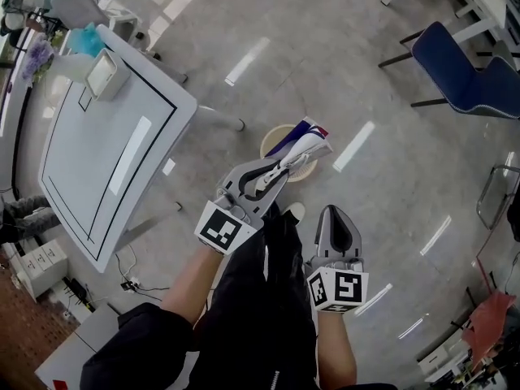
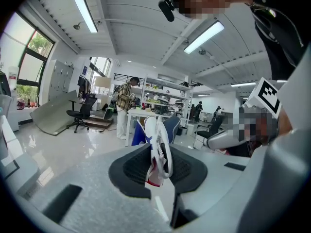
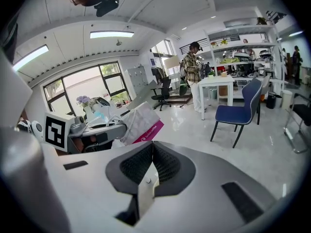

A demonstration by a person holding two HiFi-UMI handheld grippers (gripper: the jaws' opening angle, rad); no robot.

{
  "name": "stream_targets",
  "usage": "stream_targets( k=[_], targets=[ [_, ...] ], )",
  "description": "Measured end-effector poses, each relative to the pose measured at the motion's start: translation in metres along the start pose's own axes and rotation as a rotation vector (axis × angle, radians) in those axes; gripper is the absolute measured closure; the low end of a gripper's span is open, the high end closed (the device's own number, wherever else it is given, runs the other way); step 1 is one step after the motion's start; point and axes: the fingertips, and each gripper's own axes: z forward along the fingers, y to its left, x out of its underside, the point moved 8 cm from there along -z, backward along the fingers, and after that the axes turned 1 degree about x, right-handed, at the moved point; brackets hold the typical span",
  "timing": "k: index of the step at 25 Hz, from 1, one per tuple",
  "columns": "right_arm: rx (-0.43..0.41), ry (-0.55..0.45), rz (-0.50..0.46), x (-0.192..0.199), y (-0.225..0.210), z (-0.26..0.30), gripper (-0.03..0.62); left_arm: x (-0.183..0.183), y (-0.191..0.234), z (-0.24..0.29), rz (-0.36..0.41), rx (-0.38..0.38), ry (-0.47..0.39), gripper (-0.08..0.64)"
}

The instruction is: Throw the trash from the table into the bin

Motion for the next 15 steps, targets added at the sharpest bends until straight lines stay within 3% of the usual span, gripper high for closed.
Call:
stream_targets(
  k=[8,15],
  targets=[
    [-0.001,0.014,-0.015,0.012,0.000,0.036,0.583,0.054,0.031,0.030,-0.011,0.017,0.019,0.489],
    [-0.002,0.091,-0.019,0.055,-0.013,0.061,0.583,0.128,0.052,0.061,0.019,0.027,0.084,0.489]
  ],
)
